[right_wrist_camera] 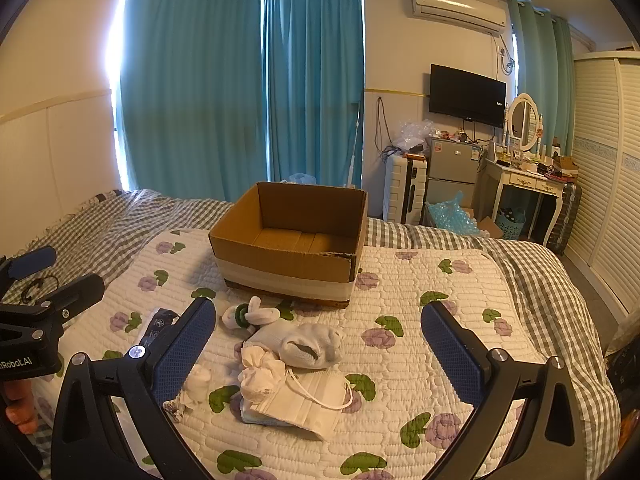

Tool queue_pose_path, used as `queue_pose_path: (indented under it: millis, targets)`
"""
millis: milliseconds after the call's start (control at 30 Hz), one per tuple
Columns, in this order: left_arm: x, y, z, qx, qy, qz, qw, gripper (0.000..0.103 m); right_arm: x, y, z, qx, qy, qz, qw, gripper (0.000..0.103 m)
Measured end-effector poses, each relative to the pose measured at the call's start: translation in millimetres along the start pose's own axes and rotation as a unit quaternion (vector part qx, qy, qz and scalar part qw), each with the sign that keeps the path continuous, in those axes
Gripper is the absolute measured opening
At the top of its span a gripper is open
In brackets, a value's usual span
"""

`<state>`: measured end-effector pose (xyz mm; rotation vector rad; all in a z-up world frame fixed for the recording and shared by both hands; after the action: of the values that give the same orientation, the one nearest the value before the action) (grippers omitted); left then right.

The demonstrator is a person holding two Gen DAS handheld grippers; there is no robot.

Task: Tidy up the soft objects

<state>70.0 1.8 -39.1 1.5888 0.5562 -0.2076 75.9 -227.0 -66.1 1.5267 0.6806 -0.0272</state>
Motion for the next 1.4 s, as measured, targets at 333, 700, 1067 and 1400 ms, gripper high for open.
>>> queue_pose_path:
  millis: [333,700,1067,1400]
  targets:
    - [-0.4,-2.4,-0.5,0.001,0.001,-0.004,1.0,0.103,0.7,-0.8,-0.3,-0.001,0.0,-0.002,1.0,0.103]
    - [1.4,-5.1,0.6,0.001,0.003,-0.006,1.0,0.103,1.7,-1.7,-0.5,-0.002,-0.001,-0.004,1.0,0.103]
    - [2.0,-5.7,0.9,0.001,0.003,-0.006,1.0,0.103,2.9,-6.2,-0.7,-0.002,-0.001,-0.005,1.0,0.103]
    - [2.1,-6.0,0.9,0.0,0.003,-0.005,1.0,0.103,2.7,-3.9,-0.9,-0.003,-0.001,-0.007,1.0,0.103]
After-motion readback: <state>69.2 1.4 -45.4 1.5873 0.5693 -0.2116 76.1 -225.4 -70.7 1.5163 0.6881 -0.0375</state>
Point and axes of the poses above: each gripper's, at about its wrist camera, not at the fingertips, and x roughly the way its jaws point, z to its right, y to its top, the point moved 8 cm from there along x, roughly the way its jaws point, and after that the axes turned 13 degrees about y, right-handed, at the moved point
